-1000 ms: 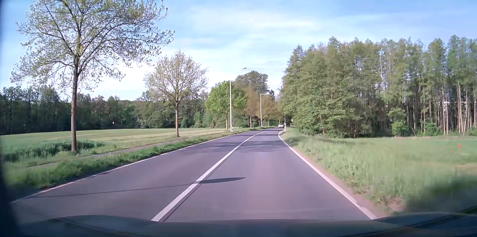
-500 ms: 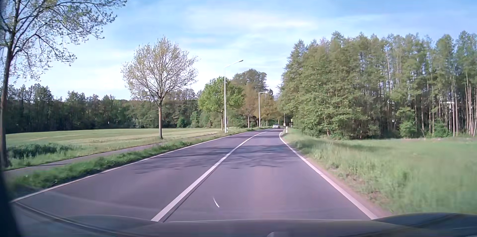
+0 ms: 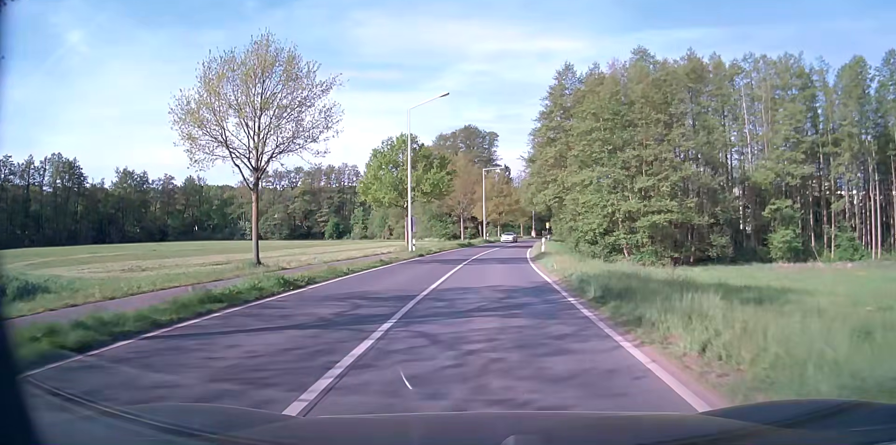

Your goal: Follow the waypoints while adhering to traffic rules and regulations

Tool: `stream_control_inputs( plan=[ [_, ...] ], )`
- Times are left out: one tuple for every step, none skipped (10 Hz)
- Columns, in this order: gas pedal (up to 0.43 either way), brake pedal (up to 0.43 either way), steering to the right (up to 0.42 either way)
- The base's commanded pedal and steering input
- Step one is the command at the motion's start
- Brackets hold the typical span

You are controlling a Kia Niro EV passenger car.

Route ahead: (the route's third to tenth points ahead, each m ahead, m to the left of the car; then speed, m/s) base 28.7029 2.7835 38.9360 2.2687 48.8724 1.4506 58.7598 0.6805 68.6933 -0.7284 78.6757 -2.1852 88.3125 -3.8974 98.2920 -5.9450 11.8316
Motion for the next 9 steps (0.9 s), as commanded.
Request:
stream_control_inputs(
  plan=[
    [0.209,0.000,0.004],
    [0.209,0.000,0.004],
    [0.209,0.000,0.004],
    [0.209,0.000,0.004],
    [0.209,0.000,0.004],
    [0.209,0.000,0.004],
    [0.209,0.000,0.004],
    [0.209,0.000,0.004],
    [0.209,0.000,0.004]
  ],
)
